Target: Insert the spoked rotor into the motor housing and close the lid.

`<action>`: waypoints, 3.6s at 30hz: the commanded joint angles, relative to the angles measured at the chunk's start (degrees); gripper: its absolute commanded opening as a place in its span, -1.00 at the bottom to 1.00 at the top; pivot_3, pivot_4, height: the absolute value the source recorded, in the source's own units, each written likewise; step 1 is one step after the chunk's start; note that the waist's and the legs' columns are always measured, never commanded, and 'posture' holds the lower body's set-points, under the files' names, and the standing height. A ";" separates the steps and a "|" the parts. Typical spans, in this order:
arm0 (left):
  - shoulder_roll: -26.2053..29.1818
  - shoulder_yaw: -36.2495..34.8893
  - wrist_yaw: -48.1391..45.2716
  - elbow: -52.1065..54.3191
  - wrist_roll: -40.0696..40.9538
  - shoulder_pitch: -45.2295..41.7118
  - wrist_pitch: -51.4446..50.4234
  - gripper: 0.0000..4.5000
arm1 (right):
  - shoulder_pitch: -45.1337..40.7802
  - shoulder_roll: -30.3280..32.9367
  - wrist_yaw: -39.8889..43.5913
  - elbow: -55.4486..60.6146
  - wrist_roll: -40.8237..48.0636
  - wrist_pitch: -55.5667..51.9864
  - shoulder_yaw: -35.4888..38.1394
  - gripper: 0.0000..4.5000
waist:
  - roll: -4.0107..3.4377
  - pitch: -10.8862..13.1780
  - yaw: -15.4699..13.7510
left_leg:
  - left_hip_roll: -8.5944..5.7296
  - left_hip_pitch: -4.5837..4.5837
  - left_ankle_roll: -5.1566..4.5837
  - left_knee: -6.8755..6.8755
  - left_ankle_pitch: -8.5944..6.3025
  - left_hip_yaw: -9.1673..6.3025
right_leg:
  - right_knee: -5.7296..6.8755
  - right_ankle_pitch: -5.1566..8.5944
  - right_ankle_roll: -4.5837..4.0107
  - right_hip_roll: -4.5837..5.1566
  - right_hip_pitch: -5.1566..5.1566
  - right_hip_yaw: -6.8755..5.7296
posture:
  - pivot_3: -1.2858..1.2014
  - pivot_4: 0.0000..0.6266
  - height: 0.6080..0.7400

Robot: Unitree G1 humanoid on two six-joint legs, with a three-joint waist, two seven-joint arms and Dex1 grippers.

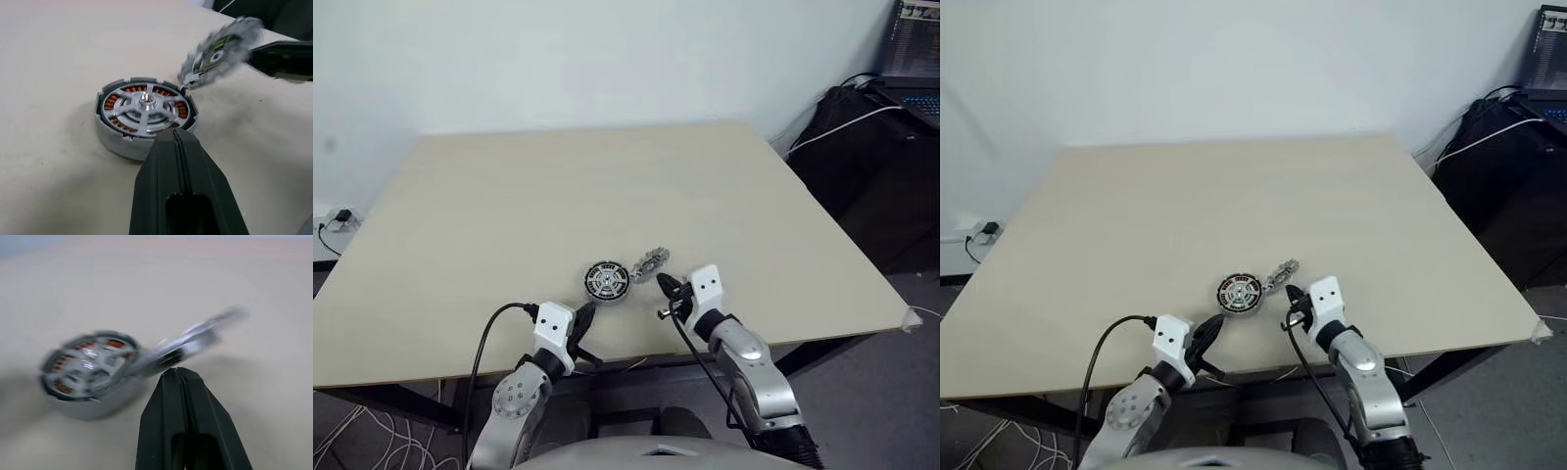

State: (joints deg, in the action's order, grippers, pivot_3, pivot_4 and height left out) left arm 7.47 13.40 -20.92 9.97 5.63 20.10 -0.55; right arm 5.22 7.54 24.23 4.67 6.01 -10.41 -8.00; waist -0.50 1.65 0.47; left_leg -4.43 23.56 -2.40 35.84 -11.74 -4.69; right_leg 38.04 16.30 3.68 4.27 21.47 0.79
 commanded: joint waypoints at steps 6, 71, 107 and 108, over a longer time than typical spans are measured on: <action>0.40 0.65 0.34 5.16 0.24 -0.31 -2.37 -1.00 | -7.87 -0.03 4.29 -8.38 -1.52 4.91 -4.72 -0.99 | -0.01 -0.01 -0.04 | -0.02 -0.03 0.00 0.02 0.00 0.00 | 0.01 -0.07 -0.10 -0.01 -0.03 -0.03 | 0.03 -1.00 1.00; -0.64 -1.86 -0.91 -9.24 0.47 -1.49 9.79 -1.00 | -2.38 7.74 -6.64 -0.04 -11.52 -8.79 -4.26 -0.18 | -0.14 -0.21 -1.71 | -0.05 -0.08 -0.07 0.16 -0.02 0.10 | 0.05 -0.13 -0.10 0.00 -0.09 -0.07 | 0.03 -1.00 1.00; -0.33 -2.04 -1.31 -8.60 0.32 -0.95 9.51 -1.00 | -14.08 -17.96 -30.19 2.67 43.68 -54.53 37.40 -0.18 | -0.60 -0.41 -1.00 | -0.04 -0.02 -0.08 0.04 -0.03 0.10 | 0.12 -0.17 -0.35 0.03 0.07 0.06 | 0.03 -1.00 1.00; -0.35 -2.00 -1.26 -8.34 0.30 -0.91 9.34 -1.00 | -14.41 -18.21 -31.02 1.89 45.36 -54.78 38.15 -0.18 | -0.60 -0.41 -1.00 | -0.04 -0.02 -0.09 0.04 -0.03 0.10 | 0.12 -0.17 -0.35 0.03 0.07 0.05 | 0.03 -1.00 1.00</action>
State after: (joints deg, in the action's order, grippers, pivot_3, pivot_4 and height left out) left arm 7.14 11.73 -22.43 0.03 5.72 19.47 8.08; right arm -7.70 -5.45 -5.80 6.46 48.15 -64.86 29.64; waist -1.10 1.24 -0.53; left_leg -4.47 23.54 -2.49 35.89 -11.76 -4.59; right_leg 38.16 16.13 3.33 4.31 21.53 0.84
